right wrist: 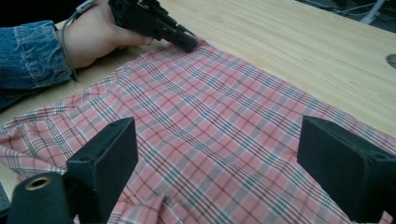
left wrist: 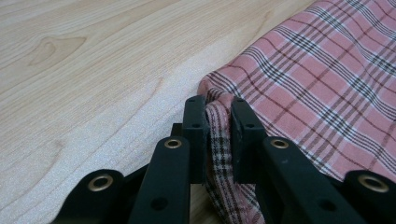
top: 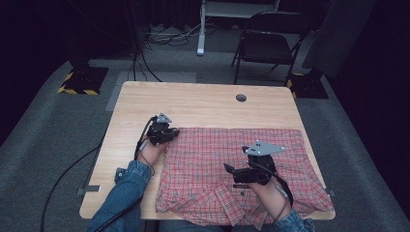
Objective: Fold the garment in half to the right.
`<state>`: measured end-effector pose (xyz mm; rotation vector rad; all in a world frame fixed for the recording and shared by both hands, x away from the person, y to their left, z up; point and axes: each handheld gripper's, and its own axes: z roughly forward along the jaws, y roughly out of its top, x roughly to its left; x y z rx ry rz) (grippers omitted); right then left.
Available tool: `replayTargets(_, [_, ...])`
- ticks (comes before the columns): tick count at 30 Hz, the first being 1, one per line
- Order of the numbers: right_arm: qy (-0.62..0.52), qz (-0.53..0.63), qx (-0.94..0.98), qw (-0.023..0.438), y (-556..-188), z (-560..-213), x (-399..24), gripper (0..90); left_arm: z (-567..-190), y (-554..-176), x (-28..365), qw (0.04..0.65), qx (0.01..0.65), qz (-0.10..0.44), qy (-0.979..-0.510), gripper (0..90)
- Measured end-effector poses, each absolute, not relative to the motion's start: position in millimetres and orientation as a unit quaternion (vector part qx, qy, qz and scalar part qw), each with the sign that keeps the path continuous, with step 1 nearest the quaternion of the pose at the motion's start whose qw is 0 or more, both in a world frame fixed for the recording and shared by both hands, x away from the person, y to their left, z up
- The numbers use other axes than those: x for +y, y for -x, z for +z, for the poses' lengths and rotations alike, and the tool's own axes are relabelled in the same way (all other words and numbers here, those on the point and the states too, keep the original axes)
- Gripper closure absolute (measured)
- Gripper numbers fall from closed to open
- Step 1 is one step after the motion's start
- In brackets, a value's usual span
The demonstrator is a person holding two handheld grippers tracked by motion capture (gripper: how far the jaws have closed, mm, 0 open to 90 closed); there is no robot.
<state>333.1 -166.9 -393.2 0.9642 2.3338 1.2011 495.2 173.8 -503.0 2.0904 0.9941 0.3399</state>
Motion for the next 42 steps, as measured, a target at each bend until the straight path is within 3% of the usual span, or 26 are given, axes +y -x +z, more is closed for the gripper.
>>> replayTargets(42, [-0.296,0.436,0.842,0.120,-323.5,-416.2,-73.5,13.9,-502.8,-494.4,173.2,0.386,0.392,0.140,-0.823,76.8])
